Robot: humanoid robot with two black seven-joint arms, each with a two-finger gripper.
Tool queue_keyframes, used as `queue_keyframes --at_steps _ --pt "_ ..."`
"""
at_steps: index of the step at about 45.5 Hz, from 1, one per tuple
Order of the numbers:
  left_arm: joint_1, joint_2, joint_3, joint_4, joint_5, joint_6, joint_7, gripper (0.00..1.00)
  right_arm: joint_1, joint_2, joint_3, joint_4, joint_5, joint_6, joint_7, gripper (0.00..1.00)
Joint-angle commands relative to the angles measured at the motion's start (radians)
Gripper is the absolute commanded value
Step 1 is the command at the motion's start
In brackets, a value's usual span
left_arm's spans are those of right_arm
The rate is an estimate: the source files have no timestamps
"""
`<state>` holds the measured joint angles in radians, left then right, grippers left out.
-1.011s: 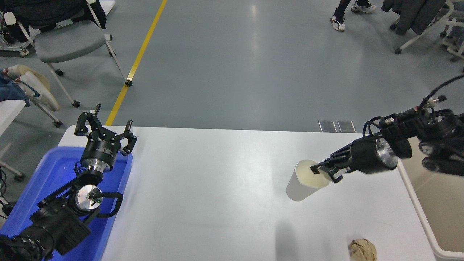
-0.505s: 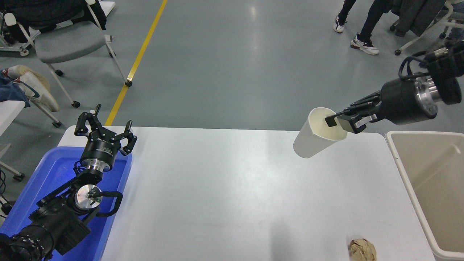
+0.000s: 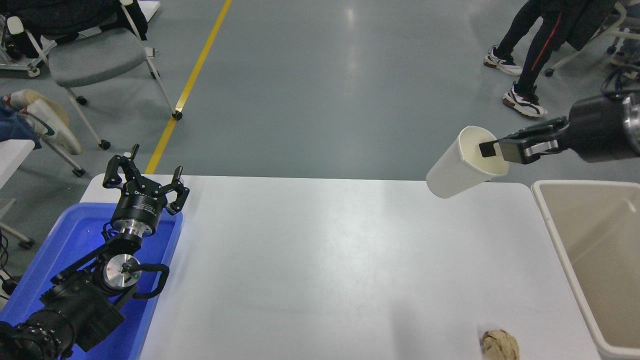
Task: Dispose of the paper cup in the dustbin
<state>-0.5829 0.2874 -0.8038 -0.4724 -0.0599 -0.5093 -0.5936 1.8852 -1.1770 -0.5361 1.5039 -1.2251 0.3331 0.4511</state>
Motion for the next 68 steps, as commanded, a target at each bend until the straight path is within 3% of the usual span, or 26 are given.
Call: queue_keyframes --at_steps 1,17,34,45,58,68 --pt "0.000 0.001 0.000 0.000 0.000 0.000 0.000 1.00 -0.176 -0.136 0.085 -0.108 0.042 -0.074 -0.002 0.00" --pt "0.000 0.001 0.000 0.000 0.000 0.000 0.000 1.00 -0.520 -0.029 0.096 -0.509 0.366 -0.241 0.000 0.00" --pt "0.000 -0.001 0.000 0.000 0.000 0.000 0.000 1.00 -0.860 0.115 0.119 -0.806 0.858 -0.252 -0.009 0.00" --pt "0.000 -0.001 0.000 0.000 0.000 0.000 0.000 1.00 -1.077 0.292 0.125 -1.057 1.111 -0.252 -0.017 0.00" --pt "0.000 0.000 0.000 0.000 0.000 0.000 0.000 1.00 -1.213 0.531 0.182 -1.386 1.244 -0.247 -0.121 0.00" --pt "0.000 -0.001 0.000 0.000 0.000 0.000 0.000 1.00 -1.227 0.594 0.326 -1.452 1.236 -0.252 -0.195 0.00"
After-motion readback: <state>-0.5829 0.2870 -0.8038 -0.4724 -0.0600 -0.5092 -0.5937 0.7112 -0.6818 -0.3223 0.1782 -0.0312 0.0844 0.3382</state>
